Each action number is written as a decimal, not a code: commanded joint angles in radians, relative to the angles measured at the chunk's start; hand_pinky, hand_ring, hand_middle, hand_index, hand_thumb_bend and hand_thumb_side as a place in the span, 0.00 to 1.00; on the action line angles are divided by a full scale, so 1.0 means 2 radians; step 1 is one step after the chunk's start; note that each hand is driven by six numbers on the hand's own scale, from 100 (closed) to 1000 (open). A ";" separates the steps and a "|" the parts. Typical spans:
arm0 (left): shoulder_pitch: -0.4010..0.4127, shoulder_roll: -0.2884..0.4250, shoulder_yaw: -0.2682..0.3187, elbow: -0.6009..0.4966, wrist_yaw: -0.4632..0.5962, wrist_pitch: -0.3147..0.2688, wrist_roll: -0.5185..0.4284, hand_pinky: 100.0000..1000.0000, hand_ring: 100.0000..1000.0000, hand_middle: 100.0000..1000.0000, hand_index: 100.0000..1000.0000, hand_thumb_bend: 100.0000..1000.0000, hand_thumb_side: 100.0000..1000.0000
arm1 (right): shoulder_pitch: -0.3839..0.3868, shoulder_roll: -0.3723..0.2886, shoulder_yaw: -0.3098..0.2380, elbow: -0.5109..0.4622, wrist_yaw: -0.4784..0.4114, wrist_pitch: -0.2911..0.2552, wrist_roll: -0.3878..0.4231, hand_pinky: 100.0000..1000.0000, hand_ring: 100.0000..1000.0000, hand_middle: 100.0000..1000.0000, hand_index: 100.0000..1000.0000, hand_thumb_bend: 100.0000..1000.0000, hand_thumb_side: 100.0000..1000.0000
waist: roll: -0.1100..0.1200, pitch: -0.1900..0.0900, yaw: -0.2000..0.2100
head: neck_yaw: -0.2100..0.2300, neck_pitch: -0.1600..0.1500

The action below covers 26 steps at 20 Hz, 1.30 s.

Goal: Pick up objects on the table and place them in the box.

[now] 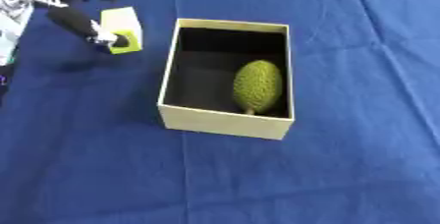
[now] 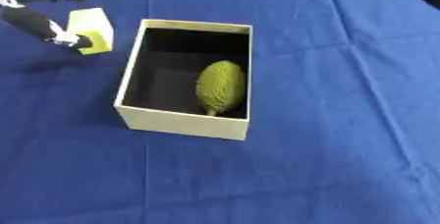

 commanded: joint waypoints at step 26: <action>-0.010 0.007 0.015 0.018 -0.004 0.019 0.031 0.71 0.72 0.59 0.75 0.00 0.04 | -0.005 -0.006 -0.003 -0.008 -0.013 -0.001 0.005 0.82 0.73 0.72 0.76 0.05 0.60 | 0.005 0.006 -0.016 | 0.012 -0.019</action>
